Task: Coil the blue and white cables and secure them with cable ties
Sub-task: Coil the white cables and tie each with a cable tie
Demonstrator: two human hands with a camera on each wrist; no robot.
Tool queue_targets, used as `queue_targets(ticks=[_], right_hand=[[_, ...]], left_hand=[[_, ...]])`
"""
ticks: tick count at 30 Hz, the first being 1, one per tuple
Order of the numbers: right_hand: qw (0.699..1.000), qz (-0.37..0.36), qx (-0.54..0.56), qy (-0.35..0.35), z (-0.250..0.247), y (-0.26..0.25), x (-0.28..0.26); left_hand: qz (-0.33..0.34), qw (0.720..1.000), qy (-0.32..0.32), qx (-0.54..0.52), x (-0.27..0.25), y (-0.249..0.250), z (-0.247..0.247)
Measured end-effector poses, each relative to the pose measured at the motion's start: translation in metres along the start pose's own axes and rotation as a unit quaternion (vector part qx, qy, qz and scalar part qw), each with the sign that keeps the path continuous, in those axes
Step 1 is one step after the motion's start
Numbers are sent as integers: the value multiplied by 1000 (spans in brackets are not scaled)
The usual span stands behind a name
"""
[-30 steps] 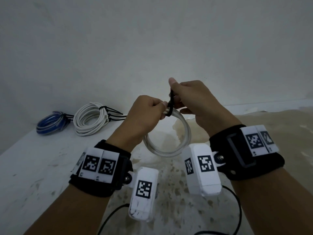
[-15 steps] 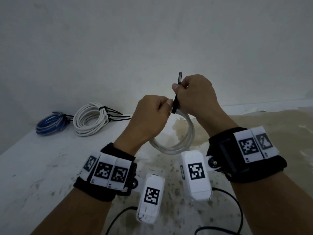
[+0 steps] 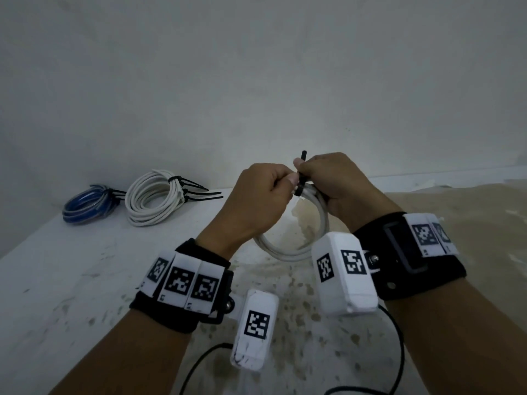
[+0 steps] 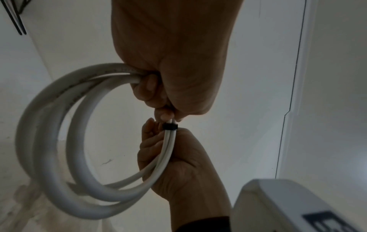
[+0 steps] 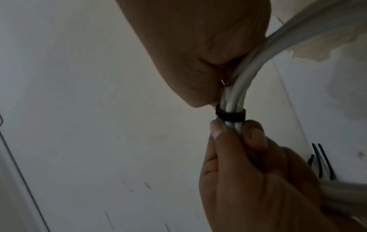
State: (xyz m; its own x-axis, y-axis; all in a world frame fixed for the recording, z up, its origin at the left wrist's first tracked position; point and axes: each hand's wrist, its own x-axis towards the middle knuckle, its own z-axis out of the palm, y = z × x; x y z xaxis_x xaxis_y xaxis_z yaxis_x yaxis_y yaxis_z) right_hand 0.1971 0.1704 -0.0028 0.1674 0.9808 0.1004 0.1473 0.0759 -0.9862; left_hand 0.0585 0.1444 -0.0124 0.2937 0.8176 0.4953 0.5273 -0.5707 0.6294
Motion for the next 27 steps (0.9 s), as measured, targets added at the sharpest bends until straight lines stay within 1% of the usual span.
queue_targets(ticks=[2, 3, 4, 6, 8, 11, 13, 15, 19, 21, 23, 27], right_hand=[[1000, -30, -11, 1, 0, -1, -2], [999, -44, -21, -11, -1, -2, -3], [998, -48, -28, -32, -1, -4, -5], [996, -34, -21, -81, -1, -8, -8], [995, -36, 1, -89, -1, -9, -10], [995, -78, -20, -53, 1, -12, -13], [994, -95, -43, -35, 3, -13, -14], [995, -88, -46, -27, 3, -14, -13], [996, -61, -54, -19, 5, -12, -12], [997, -46, -59, -13, 7, -9, -11], [997, -37, -61, -10, 7, -6, -10], [999, -12, -30, -11, 6, -4, -7]], left_hand=[[-39, 999, 10, -31, 2, 0, -1], [-61, 997, 19, -54, 3, 0, -2], [-80, 993, 29, -78, 4, 0, -3], [-105, 988, 35, -112, 6, -2, -5], [-115, 985, 26, -125, 5, -2, -7], [-111, 986, 15, -125, 4, -1, -8], [-96, 989, 12, -113, 4, -1, -9], [-77, 992, 9, -96, 4, -2, -10], [-64, 995, 5, -75, 3, -3, -8], [-53, 997, 8, -47, 3, -5, -4], [-44, 998, 14, -42, 3, -8, 0], [-33, 999, 20, -22, 4, -12, 5]])
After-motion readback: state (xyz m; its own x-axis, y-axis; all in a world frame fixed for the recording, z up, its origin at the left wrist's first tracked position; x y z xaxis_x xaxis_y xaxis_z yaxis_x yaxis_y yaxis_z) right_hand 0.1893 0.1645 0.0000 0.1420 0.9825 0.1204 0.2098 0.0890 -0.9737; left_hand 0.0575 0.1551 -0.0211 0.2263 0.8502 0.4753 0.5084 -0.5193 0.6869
